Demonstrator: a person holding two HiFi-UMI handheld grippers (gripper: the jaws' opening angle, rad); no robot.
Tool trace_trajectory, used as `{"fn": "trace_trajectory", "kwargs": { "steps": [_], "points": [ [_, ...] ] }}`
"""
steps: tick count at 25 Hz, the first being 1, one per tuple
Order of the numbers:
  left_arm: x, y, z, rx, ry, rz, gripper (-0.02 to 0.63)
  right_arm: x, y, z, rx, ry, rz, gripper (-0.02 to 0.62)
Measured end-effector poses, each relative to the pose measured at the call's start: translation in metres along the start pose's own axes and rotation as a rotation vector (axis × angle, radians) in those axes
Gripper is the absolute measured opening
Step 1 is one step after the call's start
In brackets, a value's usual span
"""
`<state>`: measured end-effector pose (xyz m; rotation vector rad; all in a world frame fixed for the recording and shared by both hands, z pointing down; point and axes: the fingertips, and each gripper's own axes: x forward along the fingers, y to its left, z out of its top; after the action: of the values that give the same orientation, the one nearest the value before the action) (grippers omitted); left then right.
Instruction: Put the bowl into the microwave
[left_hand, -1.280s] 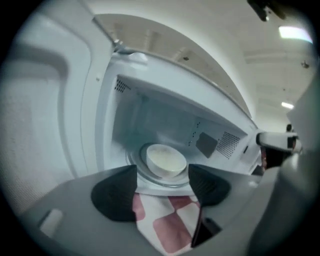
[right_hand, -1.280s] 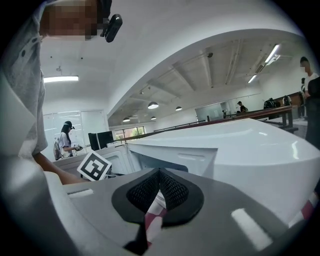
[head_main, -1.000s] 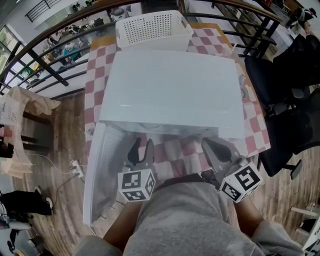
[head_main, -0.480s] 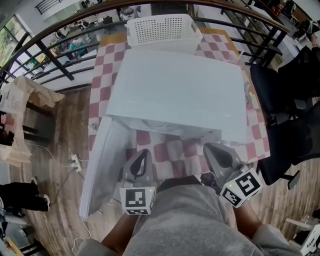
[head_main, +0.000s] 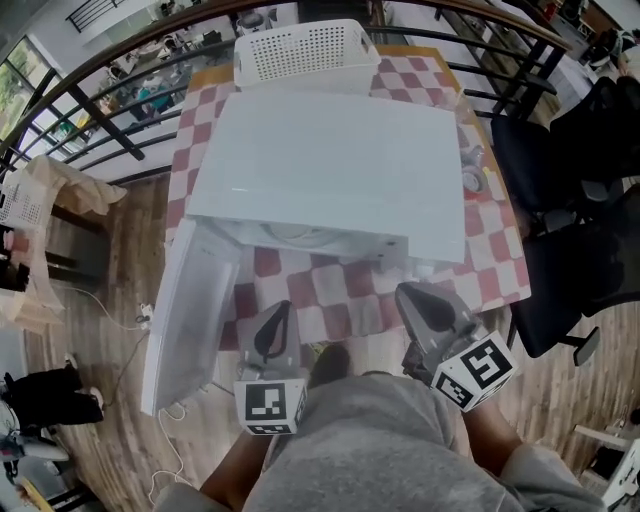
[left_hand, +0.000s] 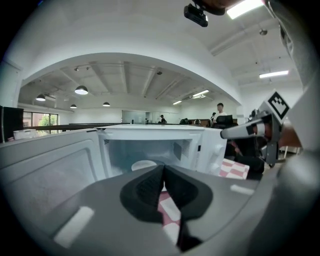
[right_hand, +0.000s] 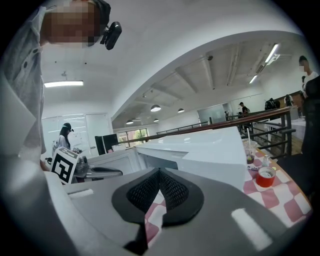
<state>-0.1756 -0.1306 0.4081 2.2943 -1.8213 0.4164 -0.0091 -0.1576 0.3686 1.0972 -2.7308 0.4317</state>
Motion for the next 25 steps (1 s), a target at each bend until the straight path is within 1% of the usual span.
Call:
{"fn": "trace_trajectory", "kwargs": {
  "steps": [3,6,10,16,20,25],
  "points": [
    [-0.004,-0.025,0.004,0.005,0.0,-0.019,0.011,-0.027,-0.014,-0.003,0.003,0.001,-0.039,-0.002],
    [-0.012,-0.047,0.01,0.007,-0.022,-0.03,0.011,-0.054,-0.023,-0.008,0.003,-0.004,-0.076,-0.002],
    [-0.032,-0.07,0.016,0.004,-0.047,-0.033,0.011,-0.085,-0.023,-0.014,-0.007,-0.011,-0.101,-0.002],
    [-0.067,-0.104,0.019,-0.008,-0.076,-0.032,0.011,-0.129,-0.007,-0.022,-0.039,-0.018,-0.099,-0.002],
    [-0.099,-0.126,0.014,-0.009,-0.086,-0.03,0.011,-0.162,0.005,-0.031,-0.053,-0.021,-0.101,-0.002],
    [-0.129,-0.142,0.008,-0.014,-0.094,-0.015,0.011,-0.191,0.015,-0.039,-0.067,-0.024,-0.101,-0.002]
  ]
}}
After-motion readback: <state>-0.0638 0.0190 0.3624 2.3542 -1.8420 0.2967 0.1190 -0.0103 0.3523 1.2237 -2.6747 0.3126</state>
